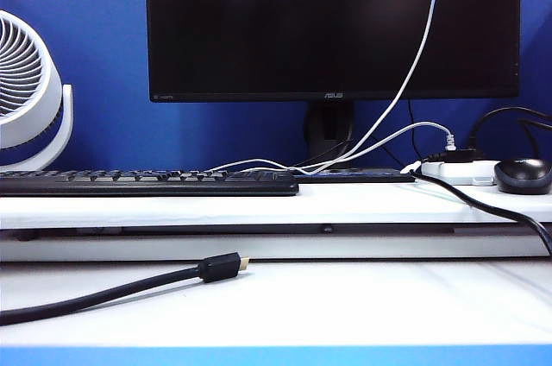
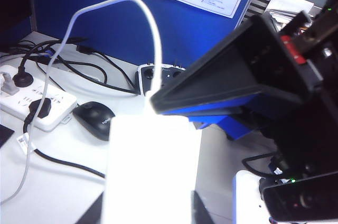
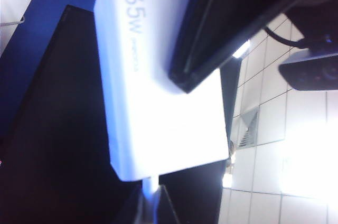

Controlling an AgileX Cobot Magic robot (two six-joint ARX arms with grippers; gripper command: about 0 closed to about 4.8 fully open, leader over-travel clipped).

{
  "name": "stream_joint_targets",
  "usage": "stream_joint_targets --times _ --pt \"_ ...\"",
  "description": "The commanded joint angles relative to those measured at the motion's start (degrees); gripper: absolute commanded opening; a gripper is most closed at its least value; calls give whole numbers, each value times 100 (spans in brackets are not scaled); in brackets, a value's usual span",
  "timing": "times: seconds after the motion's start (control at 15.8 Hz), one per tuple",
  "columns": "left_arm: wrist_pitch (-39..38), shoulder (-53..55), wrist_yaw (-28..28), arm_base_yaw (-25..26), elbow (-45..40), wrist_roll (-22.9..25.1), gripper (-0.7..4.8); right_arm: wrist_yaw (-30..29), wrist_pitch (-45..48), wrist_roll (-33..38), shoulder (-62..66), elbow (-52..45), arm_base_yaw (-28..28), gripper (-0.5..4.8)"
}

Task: Pick up the Type-C charging cable and the charging base, insert one end of the Type-C charger into the corresponding slot on the base, and finally place the plugged-in charger back on the table.

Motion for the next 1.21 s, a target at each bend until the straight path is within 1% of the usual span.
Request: stream_joint_targets --times 0.06,0.25,0.44,0.51,0.7,0.95,1.21 --pt "122 -39 74 -7 35 26 52 -66 39 0 37 31 26 -1" --pt "120 -39 -92 -11 35 111 53 -66 37 7 44 31 28 -1" --pt "120 -39 -1027 -302 35 295 53 -66 -11 50 48 31 26 -1" --pt "109 -37 -1178 -389 35 356 52 -66 -11 50 66 31 28 -1" --pt "127 -35 -1320 -590 35 431 53 -57 -52 48 74 31 26 -1" --pt "122 -35 -1362 -570 35 404 53 -48 -275 2 74 31 26 -1" --pt "116 -35 -1379 -570 35 407 53 -46 -302 -46 61 31 26 -1"
